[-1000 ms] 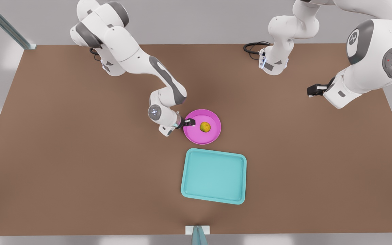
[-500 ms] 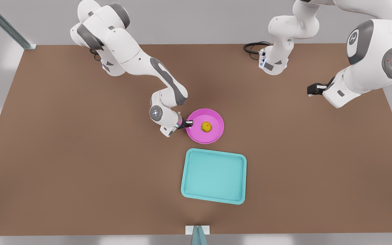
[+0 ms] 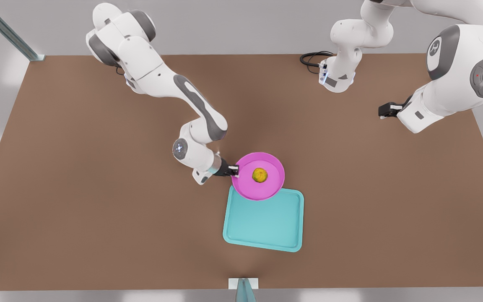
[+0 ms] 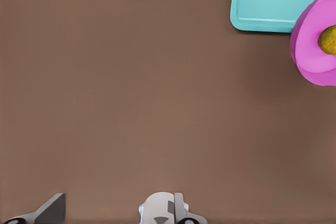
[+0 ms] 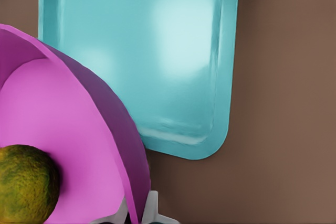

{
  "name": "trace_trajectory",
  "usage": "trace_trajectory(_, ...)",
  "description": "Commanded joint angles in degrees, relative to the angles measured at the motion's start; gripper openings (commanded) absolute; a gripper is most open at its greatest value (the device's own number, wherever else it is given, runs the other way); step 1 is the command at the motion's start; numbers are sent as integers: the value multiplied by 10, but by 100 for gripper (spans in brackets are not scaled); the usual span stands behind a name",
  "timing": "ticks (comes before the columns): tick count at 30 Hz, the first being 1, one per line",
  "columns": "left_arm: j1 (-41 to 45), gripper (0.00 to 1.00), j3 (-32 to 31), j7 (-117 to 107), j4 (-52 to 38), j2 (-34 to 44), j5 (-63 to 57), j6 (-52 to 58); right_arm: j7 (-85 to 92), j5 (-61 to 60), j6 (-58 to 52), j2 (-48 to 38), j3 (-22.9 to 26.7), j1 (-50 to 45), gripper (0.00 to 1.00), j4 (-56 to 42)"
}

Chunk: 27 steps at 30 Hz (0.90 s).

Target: Place the orange on the plate with the left arm and the plate on the tray with the right arm

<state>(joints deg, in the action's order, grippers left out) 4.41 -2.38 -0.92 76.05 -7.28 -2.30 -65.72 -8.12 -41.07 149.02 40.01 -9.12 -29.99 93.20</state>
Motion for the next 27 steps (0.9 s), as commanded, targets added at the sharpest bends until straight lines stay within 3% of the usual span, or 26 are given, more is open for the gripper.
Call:
trace_trajectory(1, 0, 100, 0, 7, 0, 1, -2, 1, -56, -10, 0, 32, 0, 2, 21, -50)
trace_trajectory(6, 0, 100, 0, 8, 0, -1, -1, 1, -52, -13, 4, 109, 1, 25, 21, -152)
trace_trajectory(21, 0, 100, -1, 6, -1, -1, -2, -1, -52, -11, 5, 160, 5, 36, 21, -219)
trace_trajectory(22, 0, 100, -1, 6, -1, -1, -3, -2, -51, -11, 6, 160, 4, 36, 100, -220)
trace_trajectory(27, 0, 100, -1, 6, -1, -3, -3, -3, -55, -20, 6, 148, 1, 28, 100, -216)
